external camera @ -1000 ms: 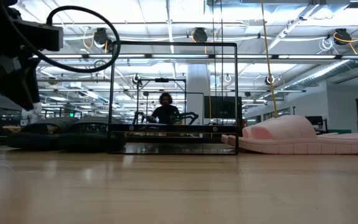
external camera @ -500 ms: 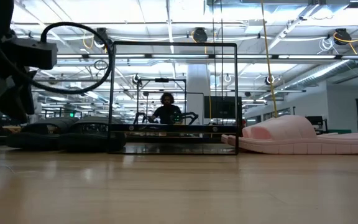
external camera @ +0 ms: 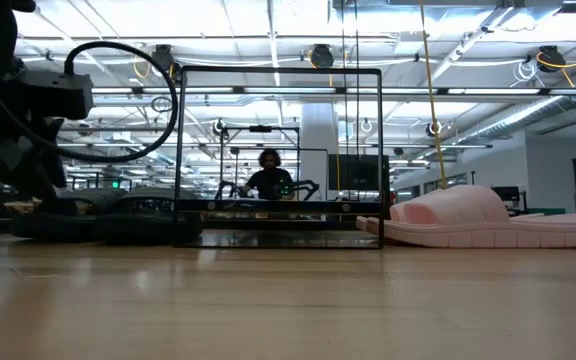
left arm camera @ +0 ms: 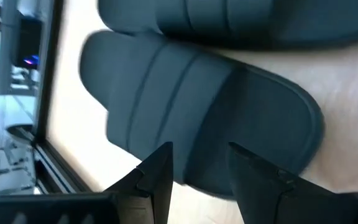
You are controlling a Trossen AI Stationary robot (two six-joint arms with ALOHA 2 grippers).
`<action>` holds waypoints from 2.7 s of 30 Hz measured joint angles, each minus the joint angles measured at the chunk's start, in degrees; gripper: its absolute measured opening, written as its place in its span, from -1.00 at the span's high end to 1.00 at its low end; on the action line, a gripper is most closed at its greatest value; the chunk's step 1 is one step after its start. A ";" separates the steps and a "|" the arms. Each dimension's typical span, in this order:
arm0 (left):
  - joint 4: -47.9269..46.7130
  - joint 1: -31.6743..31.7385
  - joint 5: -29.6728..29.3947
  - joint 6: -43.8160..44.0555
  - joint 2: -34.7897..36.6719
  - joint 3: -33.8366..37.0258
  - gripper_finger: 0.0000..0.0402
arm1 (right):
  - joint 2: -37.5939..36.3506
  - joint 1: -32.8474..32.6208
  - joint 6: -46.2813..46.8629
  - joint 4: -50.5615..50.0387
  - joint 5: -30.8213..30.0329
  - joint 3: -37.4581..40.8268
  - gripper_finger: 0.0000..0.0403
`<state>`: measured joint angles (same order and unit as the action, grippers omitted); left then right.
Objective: Pick and place slides into the shelf
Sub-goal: Put the left black slide on the shelf
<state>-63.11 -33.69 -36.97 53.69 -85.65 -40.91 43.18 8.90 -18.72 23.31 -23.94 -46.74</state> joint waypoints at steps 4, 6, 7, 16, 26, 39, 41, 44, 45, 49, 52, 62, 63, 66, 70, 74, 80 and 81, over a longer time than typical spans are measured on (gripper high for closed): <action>0.37 1.00 -1.62 -1.05 0.02 0.58 0.26 | 0.00 -0.01 1.23 0.00 0.00 0.00 -0.03; 0.85 1.93 -1.69 -0.87 0.02 1.69 0.26 | 0.00 -0.01 1.92 -0.02 0.00 0.00 -0.03; 1.72 2.43 -1.68 -0.97 0.02 2.34 0.26 | 0.00 -0.01 1.95 0.00 0.00 0.00 -0.03; 6.84 5.37 -1.59 -5.48 0.09 4.79 0.26 | 0.00 0.00 1.97 -0.01 0.00 0.00 -0.03; 6.66 7.81 -2.23 -5.36 0.07 4.85 0.27 | 0.00 0.01 1.98 0.00 0.00 0.00 -0.03; 7.83 10.54 -3.01 1.27 0.04 6.62 0.96 | 0.01 -0.01 3.25 -0.02 -0.01 0.02 -0.03; 7.79 10.53 -2.40 3.66 0.07 7.07 0.96 | 0.02 -0.01 3.26 -0.02 0.00 0.02 -0.03; 5.77 10.26 -1.93 6.90 0.23 6.84 0.98 | 0.02 -0.01 3.26 -0.02 0.00 0.02 -0.03; 5.09 10.18 -1.85 7.37 0.33 6.64 0.98 | 0.02 -0.01 3.26 -0.02 0.00 0.02 -0.03; 1.28 10.19 -0.89 7.56 0.35 4.81 0.99 | 0.02 -0.01 3.26 -0.02 -0.02 0.02 -0.03; -3.72 10.19 0.11 8.14 0.35 3.18 0.99 | 0.02 -0.01 3.26 -0.02 -0.03 0.02 -0.03; -23.89 7.89 -0.14 17.41 5.01 -2.89 1.00 | 0.02 -0.01 3.26 -0.04 -0.24 0.02 -0.03; -25.40 7.31 -0.59 18.89 6.04 -3.54 1.00 | 0.02 -0.01 3.26 -0.02 -0.24 0.02 -0.03; -27.02 5.71 -2.04 21.47 9.03 -5.55 1.00 | 0.04 0.01 4.16 -0.04 -0.26 0.02 -0.03; -26.95 4.58 -4.73 20.31 10.82 -8.63 1.00 | 0.49 0.01 5.94 -0.02 -0.26 0.02 -0.03; -26.88 4.81 -7.62 15.57 10.72 -11.85 1.00 | 1.99 0.01 7.96 0.02 -0.22 0.02 -0.03; -26.99 6.40 -13.58 7.86 10.71 -15.98 1.00 | 5.55 0.01 14.41 0.01 0.03 0.02 -0.03; -26.97 6.80 -14.24 6.00 10.71 -16.68 1.00 | 6.10 0.01 15.84 0.10 0.07 0.02 -0.03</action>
<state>-90.08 -26.89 -51.21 59.69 -74.94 -57.58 49.28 8.91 -2.89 23.41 -23.88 -46.72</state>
